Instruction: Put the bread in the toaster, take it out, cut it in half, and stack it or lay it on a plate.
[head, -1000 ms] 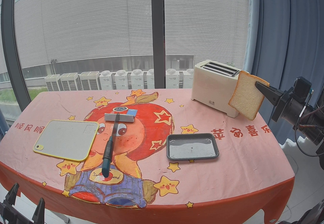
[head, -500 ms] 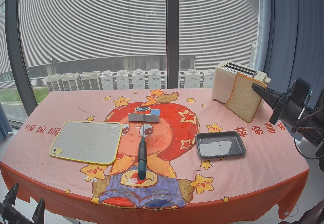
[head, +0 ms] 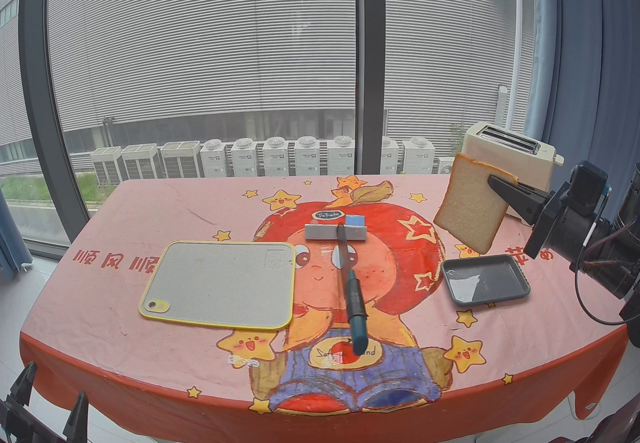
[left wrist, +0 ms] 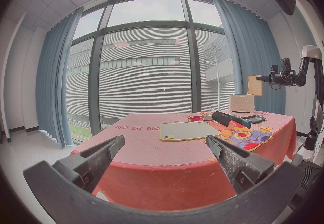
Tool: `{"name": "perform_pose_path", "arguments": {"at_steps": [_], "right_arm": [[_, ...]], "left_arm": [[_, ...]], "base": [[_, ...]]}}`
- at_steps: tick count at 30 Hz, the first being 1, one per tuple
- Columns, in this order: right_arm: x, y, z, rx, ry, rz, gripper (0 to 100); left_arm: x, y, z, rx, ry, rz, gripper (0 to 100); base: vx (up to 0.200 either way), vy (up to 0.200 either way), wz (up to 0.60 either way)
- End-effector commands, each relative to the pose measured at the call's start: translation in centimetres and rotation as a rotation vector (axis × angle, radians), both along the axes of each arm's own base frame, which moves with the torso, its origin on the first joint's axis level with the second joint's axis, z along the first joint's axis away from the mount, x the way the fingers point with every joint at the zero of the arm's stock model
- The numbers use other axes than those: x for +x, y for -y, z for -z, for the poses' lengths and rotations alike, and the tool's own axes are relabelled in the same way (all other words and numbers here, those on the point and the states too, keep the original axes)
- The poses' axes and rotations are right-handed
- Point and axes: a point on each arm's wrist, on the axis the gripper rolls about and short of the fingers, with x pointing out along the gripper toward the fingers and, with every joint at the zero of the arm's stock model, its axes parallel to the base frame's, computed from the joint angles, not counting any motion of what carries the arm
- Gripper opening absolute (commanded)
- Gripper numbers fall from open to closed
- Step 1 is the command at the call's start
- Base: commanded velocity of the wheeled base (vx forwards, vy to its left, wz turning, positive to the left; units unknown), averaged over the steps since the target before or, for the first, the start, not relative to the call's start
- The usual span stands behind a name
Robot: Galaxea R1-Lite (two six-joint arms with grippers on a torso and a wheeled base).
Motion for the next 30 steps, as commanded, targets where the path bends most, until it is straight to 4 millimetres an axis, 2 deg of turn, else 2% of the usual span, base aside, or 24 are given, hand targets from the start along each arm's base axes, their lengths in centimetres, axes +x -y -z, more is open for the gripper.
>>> {"name": "perform_pose_path", "arguments": {"at_steps": [1,25,30], "right_arm": [[-0.1,-0.4,0.2,-0.003,-0.008,-0.007,0],[-0.5,-1.4,0.7,0.005,-0.040,-0.035,0],[-0.5,-1.7,1.1,0.003,-0.056,-0.044,0]], "left_arm": [[0.1,0.0,0.4,0.001,-0.009,0.001,100],[0.1,0.0,0.4,0.001,-0.009,0.001,100],[0.1,0.0,0.4,0.008,-0.008,0.003,100]], "base": [[0.000,0.200,0.00],[0.000,0.200,0.00],[0.000,0.000,0.00]]}}
